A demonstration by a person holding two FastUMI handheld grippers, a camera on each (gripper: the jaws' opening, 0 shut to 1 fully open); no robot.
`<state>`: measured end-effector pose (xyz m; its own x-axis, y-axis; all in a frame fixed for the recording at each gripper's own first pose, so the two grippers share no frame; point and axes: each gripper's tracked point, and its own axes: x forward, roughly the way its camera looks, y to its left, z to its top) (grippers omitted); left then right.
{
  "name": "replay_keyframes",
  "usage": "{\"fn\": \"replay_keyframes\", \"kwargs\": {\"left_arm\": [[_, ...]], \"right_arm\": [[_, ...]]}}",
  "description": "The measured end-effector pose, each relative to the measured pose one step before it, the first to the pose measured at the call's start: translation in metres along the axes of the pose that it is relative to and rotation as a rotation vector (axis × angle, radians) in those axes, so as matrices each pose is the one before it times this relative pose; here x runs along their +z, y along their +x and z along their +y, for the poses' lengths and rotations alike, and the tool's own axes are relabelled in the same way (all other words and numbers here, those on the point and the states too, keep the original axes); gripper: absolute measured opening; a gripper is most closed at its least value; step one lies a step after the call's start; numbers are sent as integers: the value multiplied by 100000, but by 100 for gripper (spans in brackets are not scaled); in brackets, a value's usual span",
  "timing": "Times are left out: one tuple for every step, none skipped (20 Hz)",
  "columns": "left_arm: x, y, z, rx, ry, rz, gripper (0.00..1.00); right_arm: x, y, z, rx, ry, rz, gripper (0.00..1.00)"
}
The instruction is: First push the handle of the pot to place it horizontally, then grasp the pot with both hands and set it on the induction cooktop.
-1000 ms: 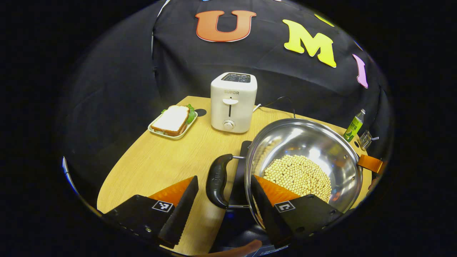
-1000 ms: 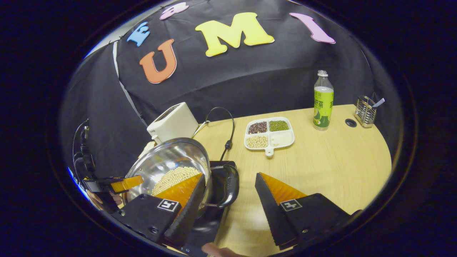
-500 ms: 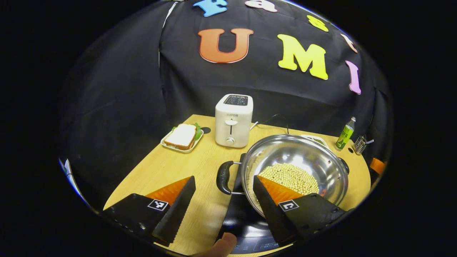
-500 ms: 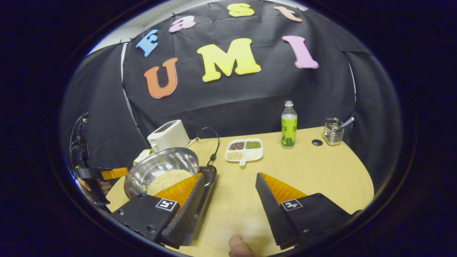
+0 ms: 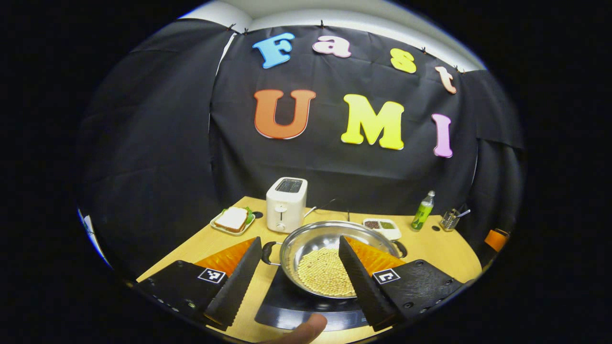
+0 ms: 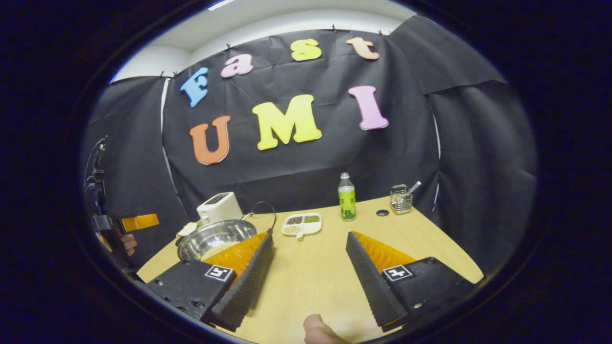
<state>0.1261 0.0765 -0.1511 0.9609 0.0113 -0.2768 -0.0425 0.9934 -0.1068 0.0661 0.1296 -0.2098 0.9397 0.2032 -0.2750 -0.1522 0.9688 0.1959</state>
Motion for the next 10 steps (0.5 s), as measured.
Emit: {"fn": "replay_keyframes", "kwargs": {"left_arm": [[851, -1192, -883, -1276, -39, -2662, 95], [935, -1080, -1051, -1693, -237, -2672, 96], [569, -1214, -1064, -2262, -1314, -1934, 95], [458, -1199, -1035, -1780, -899, -1029, 95], [284, -1185, -568, -1563, 1111, -654, 95], [432, -1162, -310, -738, 2388, -1018, 96], [522, -1056, -18, 957, 2021, -1459, 95], [549, -975, -456, 387, 511, -1631, 95], [429, -877, -746, -1282, -247, -1174, 95], [195, -662, -247, -1232, -400, -804, 95]], "right_arm": [[639, -1182, -532, -412, 245, -1759, 96], [738, -940, -527, -251, -611, -2253, 96], [605, -1053, -582, -680, -1206, -1759, 96], [626, -984, -676, -1039, -889, -1903, 99], [592, -808, -831, -2067, -579, -930, 96], [293, -730, -981, -2879, -275, -686, 96], [577, -654, -670, -1520, -680, -1335, 99], [547, -649, -281, -1101, -458, -1386, 96], [387, -702, -369, -445, -379, -800, 96], [484, -797, -266, -27, -44, -1184, 96]]}}
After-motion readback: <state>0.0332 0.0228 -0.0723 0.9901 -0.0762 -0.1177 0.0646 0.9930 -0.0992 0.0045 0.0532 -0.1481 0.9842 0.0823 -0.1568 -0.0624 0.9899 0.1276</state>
